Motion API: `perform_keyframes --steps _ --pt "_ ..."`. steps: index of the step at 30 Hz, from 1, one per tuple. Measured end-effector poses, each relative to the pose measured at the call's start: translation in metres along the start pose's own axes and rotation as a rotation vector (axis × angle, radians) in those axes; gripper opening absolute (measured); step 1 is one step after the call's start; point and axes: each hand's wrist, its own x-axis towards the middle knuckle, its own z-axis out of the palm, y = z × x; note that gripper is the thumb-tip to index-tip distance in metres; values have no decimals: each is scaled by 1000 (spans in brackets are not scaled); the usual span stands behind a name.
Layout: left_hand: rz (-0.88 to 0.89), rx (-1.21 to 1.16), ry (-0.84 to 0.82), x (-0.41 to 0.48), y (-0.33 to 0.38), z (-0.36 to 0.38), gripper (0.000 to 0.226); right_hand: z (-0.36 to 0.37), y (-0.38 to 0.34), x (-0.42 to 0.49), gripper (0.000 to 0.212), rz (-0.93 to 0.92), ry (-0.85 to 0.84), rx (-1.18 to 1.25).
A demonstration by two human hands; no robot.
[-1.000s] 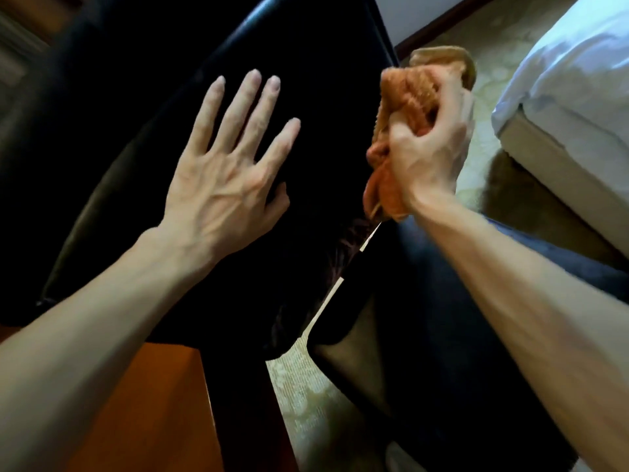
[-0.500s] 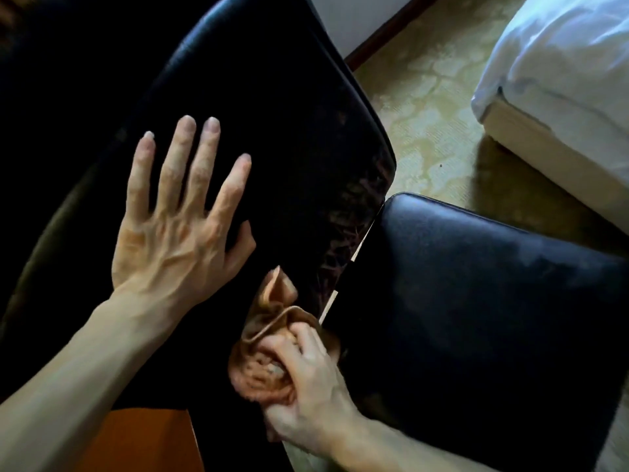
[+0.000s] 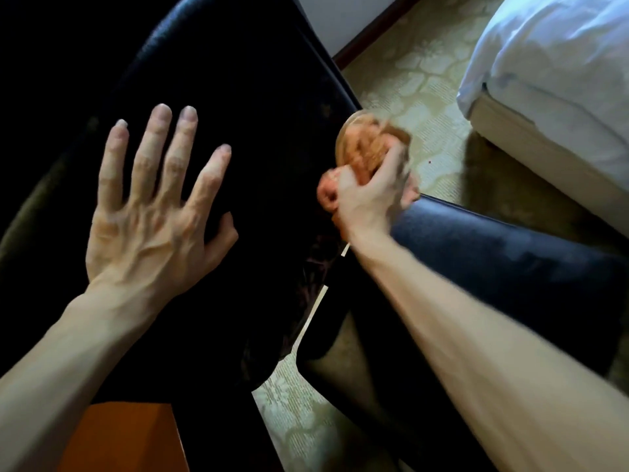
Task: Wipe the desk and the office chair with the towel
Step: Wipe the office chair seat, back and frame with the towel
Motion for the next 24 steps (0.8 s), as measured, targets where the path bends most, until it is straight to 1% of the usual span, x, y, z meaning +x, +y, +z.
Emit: perform_keyframes --steps 1,2,3,5,6,7,8,9,11,14,15,16,18,20,22,23,24 --pt "0 -2 11 0 0 1 69 4 10 -28 69 -14 -30 -99" --pt "-2 -5 24 1 0 3 69 4 21 -62 68 -32 -112 -159" --pt "-7 -8 34 0 -1 3 69 3 30 -101 66 -58 -259 -152" --pt "-12 -17 50 -1 0 4 70 -8 51 -165 52 -125 -633 -62" --pt "-10 -24 50 -1 0 3 70 -16 59 -182 46 -140 -765 -32" --pt "-5 -28 45 -1 0 3 70 -21 67 -186 45 -131 -811 13" --pt "-1 -30 41 -1 0 3 71 -25 70 -179 46 -99 -769 56" --pt "2 -26 43 0 0 2 71 -30 70 -167 47 -54 -683 111" --pt "-2 -18 52 1 1 2 71 -42 56 -134 42 24 -463 254" --pt "-8 -26 55 1 1 1 70 -50 21 -63 42 -56 -149 289" --pt "-7 -29 55 1 1 1 69 -49 9 -35 46 -72 -73 302" --pt "-6 -32 58 1 1 2 69 -47 -1 -8 54 -72 -36 303" --pt "-6 -36 66 1 1 4 70 -44 -17 36 74 -68 -54 238" --pt "-14 -39 67 1 1 7 70 -39 -23 55 89 -87 -148 120" --pt "-11 -47 58 1 0 9 71 -31 -23 49 97 -90 -191 58" --pt "-10 -52 51 2 -1 10 71 -27 -21 35 99 -106 -192 20" --pt "-12 -54 44 2 -1 10 72 -22 -17 11 101 -139 -230 -10"
